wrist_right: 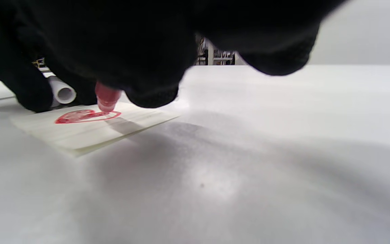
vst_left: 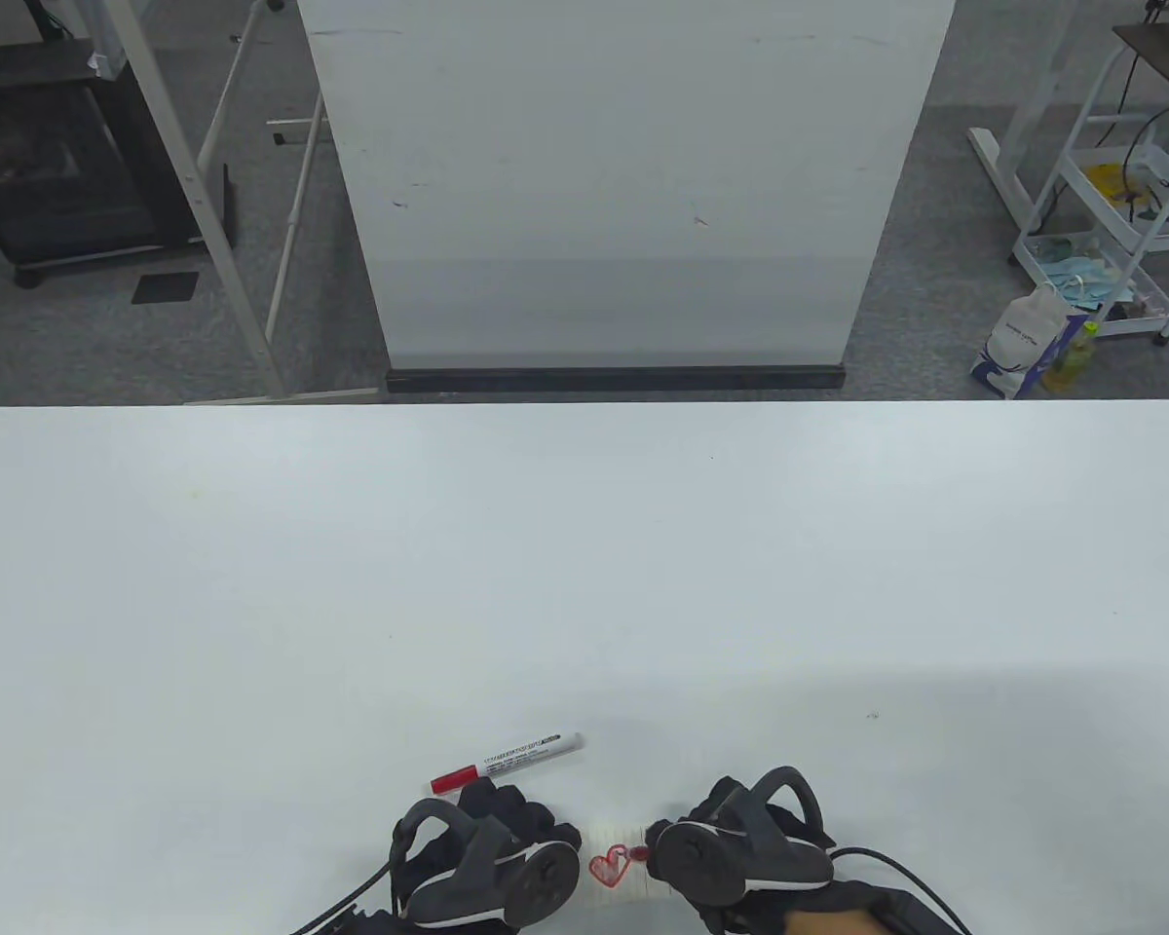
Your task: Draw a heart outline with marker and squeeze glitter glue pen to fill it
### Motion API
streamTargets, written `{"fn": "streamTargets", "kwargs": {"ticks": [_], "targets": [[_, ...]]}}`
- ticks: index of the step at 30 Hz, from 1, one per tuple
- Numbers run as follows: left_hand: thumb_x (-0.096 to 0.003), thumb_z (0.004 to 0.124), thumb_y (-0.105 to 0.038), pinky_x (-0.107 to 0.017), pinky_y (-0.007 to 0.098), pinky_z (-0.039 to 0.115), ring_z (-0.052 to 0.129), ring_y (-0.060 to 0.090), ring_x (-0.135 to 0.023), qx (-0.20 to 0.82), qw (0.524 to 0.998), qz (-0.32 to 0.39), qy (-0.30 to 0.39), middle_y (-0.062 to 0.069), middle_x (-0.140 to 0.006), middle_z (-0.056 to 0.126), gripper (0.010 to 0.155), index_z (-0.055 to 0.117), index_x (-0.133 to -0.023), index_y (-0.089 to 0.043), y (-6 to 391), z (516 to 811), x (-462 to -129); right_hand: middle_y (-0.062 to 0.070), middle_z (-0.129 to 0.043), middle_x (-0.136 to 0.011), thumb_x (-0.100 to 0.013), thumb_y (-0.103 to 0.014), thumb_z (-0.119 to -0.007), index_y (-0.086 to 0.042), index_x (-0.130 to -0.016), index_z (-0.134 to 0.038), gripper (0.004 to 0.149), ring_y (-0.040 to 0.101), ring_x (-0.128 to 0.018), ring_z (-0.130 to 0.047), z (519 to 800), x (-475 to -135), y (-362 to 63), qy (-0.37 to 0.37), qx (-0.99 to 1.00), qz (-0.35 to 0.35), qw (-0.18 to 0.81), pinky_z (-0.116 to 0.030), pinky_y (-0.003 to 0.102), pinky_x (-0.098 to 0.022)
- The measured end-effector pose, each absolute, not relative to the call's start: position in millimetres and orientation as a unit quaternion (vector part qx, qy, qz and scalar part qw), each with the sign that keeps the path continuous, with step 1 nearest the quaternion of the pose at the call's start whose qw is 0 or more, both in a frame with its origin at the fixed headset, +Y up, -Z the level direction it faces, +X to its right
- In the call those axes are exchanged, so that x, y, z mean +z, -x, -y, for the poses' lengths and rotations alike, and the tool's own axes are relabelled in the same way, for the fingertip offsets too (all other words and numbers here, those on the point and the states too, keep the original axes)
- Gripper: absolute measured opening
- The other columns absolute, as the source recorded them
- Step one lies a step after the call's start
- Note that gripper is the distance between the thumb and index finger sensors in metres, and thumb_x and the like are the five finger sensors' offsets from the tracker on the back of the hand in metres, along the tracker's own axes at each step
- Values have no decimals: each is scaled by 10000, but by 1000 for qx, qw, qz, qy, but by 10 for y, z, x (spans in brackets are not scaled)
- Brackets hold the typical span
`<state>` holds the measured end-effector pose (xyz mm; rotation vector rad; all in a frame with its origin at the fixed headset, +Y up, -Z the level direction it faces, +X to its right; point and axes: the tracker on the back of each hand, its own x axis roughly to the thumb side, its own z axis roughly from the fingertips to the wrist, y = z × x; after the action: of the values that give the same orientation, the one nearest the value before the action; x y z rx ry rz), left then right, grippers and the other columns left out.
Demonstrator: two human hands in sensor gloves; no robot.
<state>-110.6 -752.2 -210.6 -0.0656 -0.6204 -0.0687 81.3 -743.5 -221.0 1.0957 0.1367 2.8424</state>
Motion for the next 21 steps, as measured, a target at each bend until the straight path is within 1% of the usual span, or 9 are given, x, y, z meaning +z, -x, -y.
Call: {"fn": "streamTargets", "kwargs": {"ticks": [1,6,10,12,15,18,21], "targets": [[-431,878,-482,-658,635,658,941,295,-695,-34,951,305,32,-1,-754,978,462,880,-846,-279,1105,7523,-2107,-49,-1000,-128,-363,-421,-833,-142,-646,-993,429,137,26,-940,7434,-2207,-816,-360,931,-46,48,-883,379,-419],[-430,878,-483,-659,635,658,941,296,-696,-33,951,305,32,-2,-754,979,462,880,-845,-281,1105,7523,-2106,-51,-1000,-135,-366,-423,-828,-147,-654,-988,430,137,22,-942,7463,-2210,-795,-347,937,-9,38,-883,379,-420],[-431,879,-482,-657,636,658,941,297,-695,-32,951,305,33,-1,-754,978,461,882,-844,-279,1105,7524,-2106,-46,-998,-124,-365,-417,-833,-136,-646,-992,428,139,32,-937,7452,-2213,-799,-350,936,-24,44,-886,380,-414],[-431,879,-481,-658,635,659,941,297,-695,-32,951,305,33,-1,-754,979,461,881,-845,-279,1105,7523,-2107,-47,-997,-122,-363,-419,-834,-136,-641,-995,428,138,33,-936,7439,-2218,-814,-360,930,-48,51,-886,378,-415],[-430,879,-481,-657,635,660,942,297,-694,-33,951,305,32,-2,-753,980,459,883,-843,-279,1105,7524,-2106,-50,-997,-127,-364,-421,-830,-142,-647,-990,428,136,28,-938,7459,-2213,-818,-360,931,-37,51,-885,378,-418],[-431,878,-481,-657,635,660,943,296,-693,-34,951,305,32,-2,-752,981,460,882,-844,-277,1105,7524,-2106,-50,-996,-128,-366,-420,-829,-143,-654,-986,428,136,29,-938,7467,-2205,-803,-353,935,-8,40,-885,378,-416],[-431,879,-482,-657,635,660,943,296,-693,-33,951,305,32,-1,-752,980,461,883,-844,-278,1106,7524,-2107,-46,-996,-121,-365,-415,-835,-134,-647,-990,428,139,35,-935,7455,-2209,-807,-354,934,-14,44,-887,379,-412]]}}
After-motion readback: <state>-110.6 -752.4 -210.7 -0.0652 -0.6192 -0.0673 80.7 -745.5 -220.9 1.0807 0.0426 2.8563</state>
